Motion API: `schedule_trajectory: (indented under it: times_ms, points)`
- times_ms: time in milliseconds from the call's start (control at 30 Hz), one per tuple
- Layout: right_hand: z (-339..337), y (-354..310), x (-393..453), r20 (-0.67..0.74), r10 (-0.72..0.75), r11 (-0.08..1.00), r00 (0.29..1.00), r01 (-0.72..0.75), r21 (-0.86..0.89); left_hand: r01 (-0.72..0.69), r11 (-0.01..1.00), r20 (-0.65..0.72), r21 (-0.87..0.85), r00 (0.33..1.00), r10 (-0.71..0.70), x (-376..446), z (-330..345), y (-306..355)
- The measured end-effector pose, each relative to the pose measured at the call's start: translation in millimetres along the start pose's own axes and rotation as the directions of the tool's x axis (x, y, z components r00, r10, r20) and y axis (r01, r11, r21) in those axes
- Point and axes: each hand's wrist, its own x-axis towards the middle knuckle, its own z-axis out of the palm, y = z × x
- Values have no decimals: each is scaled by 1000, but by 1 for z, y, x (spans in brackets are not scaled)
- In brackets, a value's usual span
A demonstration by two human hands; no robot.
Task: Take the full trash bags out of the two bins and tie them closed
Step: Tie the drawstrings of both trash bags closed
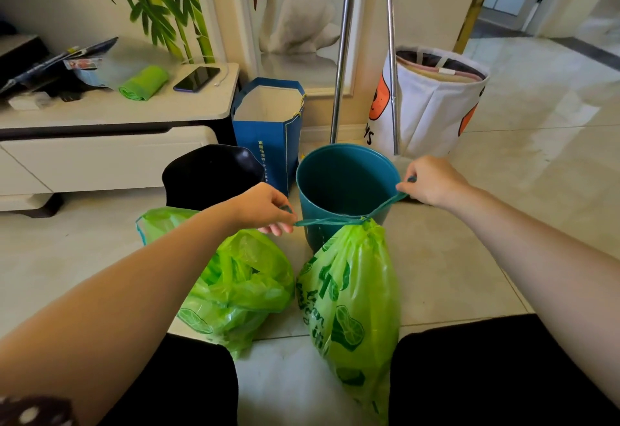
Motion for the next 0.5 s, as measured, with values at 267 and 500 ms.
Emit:
schedule_trajectory:
  times_ms: [267, 500]
  points:
    - [14, -55, 7, 65, -124, 983, 990, 132, -128, 46, 996, 36, 76, 998, -48, -17, -17, -35]
    - [47, -137, 6, 214, -350, 936, 912, 352, 30, 107, 935, -344, 339, 939, 18, -35, -55, -74]
